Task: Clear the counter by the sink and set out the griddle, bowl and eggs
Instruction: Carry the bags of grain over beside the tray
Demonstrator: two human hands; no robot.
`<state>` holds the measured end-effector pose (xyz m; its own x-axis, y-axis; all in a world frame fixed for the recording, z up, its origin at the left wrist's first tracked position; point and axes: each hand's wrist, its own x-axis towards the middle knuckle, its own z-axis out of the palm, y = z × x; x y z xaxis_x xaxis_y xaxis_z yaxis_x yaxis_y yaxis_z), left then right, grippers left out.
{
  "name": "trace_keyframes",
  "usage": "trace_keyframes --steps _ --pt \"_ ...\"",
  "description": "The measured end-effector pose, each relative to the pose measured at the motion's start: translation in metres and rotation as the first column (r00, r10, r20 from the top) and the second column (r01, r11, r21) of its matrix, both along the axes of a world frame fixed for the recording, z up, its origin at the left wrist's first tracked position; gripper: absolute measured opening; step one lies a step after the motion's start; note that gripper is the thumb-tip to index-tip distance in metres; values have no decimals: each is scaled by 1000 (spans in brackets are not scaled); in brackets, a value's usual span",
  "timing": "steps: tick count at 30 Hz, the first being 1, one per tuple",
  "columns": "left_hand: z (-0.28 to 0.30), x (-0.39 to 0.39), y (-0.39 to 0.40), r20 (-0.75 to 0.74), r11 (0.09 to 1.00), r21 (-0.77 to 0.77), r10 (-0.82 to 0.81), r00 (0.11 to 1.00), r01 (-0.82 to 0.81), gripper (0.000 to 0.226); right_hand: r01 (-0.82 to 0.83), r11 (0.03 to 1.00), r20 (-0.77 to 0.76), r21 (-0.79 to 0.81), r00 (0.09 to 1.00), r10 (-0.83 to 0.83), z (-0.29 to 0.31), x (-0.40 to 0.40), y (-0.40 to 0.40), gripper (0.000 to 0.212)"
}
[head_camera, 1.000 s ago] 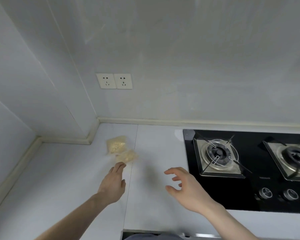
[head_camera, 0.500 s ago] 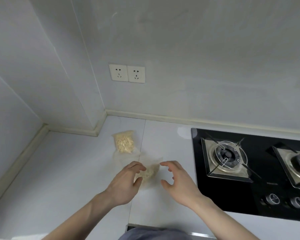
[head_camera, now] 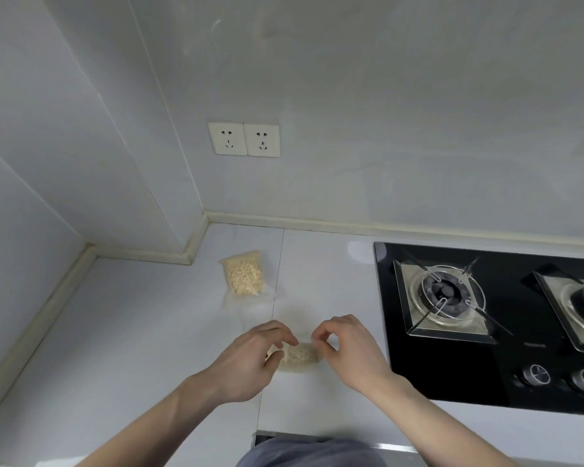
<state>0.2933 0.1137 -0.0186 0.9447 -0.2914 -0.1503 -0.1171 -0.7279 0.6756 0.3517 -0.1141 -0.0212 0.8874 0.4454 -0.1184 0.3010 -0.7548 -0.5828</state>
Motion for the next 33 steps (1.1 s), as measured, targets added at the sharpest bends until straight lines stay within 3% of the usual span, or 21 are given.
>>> trace_keyframes --steps 4,7,9,11,13,16,19,24,30,33 --pt "-4 12 6 -26 998 -22 57 998 -58 33 -20 999 3 -28 1000 20 -6 -7 1 18" --pt "-16 33 18 -63 939 -113 320 945 -325 36 -17 998 -25 -53 1000 16 -16 -13 1 24" --pt "-30 47 30 -42 894 -53 444 895 -446 32 18 999 -52 -41 998 -20 -23 -17 -2 22" --pt "-50 60 43 -13 902 188 398 917 -389 33 69 997 -70 -17 995 -70 -28 -19 -7 17" --pt "-68 66 51 -91 874 410 324 942 -261 49 99 995 -73 -3 992 -99 -30 -19 -10 16" --pt "-88 68 50 -188 813 575 241 952 -92 62 144 989 -90 15 986 -142 -32 -19 -15 17" --pt "-102 70 46 -222 764 643 246 943 -48 64 201 979 -116 37 974 -196 -36 -20 -20 17" --pt "-113 76 40 -142 710 697 270 952 -98 68 255 965 -121 56 961 -247 -42 -29 -24 15" --pt "-113 85 43 -83 738 652 295 952 -172 71 283 956 -124 77 954 -272 -44 -33 -25 13" --pt "-113 90 52 42 759 585 323 945 -285 55 278 959 -148 53 952 -268 -44 -35 -27 14"
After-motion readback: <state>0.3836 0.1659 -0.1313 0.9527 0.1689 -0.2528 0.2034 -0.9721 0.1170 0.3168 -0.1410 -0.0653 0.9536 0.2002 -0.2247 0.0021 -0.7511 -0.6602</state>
